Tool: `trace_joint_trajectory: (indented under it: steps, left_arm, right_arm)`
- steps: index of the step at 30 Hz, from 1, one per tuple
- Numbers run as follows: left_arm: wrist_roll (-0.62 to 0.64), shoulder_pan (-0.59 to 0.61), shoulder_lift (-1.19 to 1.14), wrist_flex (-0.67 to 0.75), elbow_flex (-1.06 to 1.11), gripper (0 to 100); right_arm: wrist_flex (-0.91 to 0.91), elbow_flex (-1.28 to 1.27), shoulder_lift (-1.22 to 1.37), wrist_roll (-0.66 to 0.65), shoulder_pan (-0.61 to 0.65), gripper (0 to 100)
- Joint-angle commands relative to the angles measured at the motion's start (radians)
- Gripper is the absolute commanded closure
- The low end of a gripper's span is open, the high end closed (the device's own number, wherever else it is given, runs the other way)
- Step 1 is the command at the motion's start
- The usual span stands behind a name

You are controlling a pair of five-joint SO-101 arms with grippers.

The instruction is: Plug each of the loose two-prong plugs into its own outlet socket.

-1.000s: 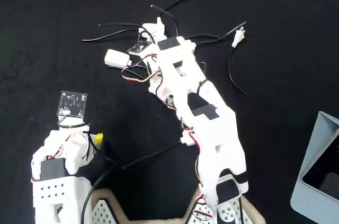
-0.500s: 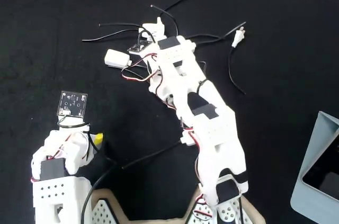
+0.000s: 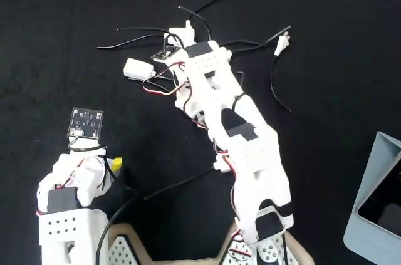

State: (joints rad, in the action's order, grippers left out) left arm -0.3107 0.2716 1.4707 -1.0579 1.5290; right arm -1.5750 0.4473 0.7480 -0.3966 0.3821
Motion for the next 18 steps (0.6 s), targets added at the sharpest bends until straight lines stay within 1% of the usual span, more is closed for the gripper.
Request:
trace_joint_trajectory:
  steps: [1,18]
  left_arm:
    - [-0.008,0.004,0.006,0.005,-0.007,72]
    - [-0.008,0.005,0.006,0.005,-0.007,72]
  right_arm:
    - [-0.008,0.056,-0.038,0.011,0.009,93.1]
    - [-0.008,0.056,-0.039,0.018,0.008,93.0]
